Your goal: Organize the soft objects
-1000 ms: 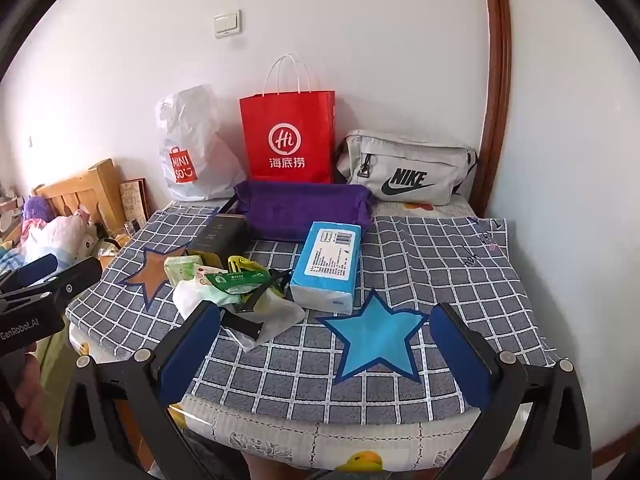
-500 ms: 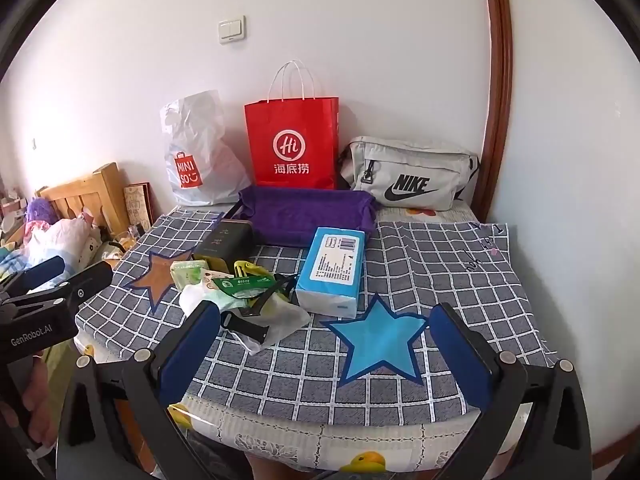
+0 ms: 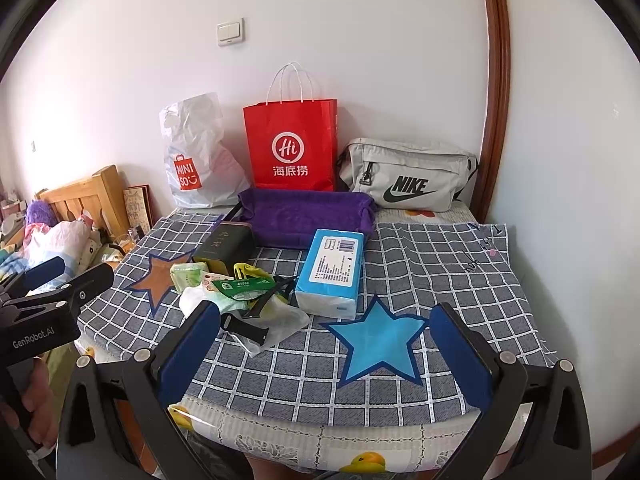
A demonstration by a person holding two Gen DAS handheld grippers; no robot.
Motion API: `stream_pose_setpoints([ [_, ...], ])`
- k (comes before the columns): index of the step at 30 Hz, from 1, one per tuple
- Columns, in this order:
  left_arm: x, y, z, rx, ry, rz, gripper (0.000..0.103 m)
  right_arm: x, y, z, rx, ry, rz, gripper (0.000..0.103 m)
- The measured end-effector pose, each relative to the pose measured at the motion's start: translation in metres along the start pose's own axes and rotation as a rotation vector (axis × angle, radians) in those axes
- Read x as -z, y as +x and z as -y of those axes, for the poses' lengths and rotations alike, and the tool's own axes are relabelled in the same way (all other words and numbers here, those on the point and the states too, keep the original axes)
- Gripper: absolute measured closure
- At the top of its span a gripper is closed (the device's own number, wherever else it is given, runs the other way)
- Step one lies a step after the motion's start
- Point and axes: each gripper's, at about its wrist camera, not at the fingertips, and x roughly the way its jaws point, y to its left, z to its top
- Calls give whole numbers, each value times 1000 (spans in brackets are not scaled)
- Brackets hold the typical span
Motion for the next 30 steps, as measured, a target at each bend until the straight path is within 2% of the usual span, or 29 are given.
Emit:
stream_pose_setpoints([
  [30, -3, -3, 1, -3, 4, 1, 0, -1, -14, -7, -9, -12, 30, 0],
])
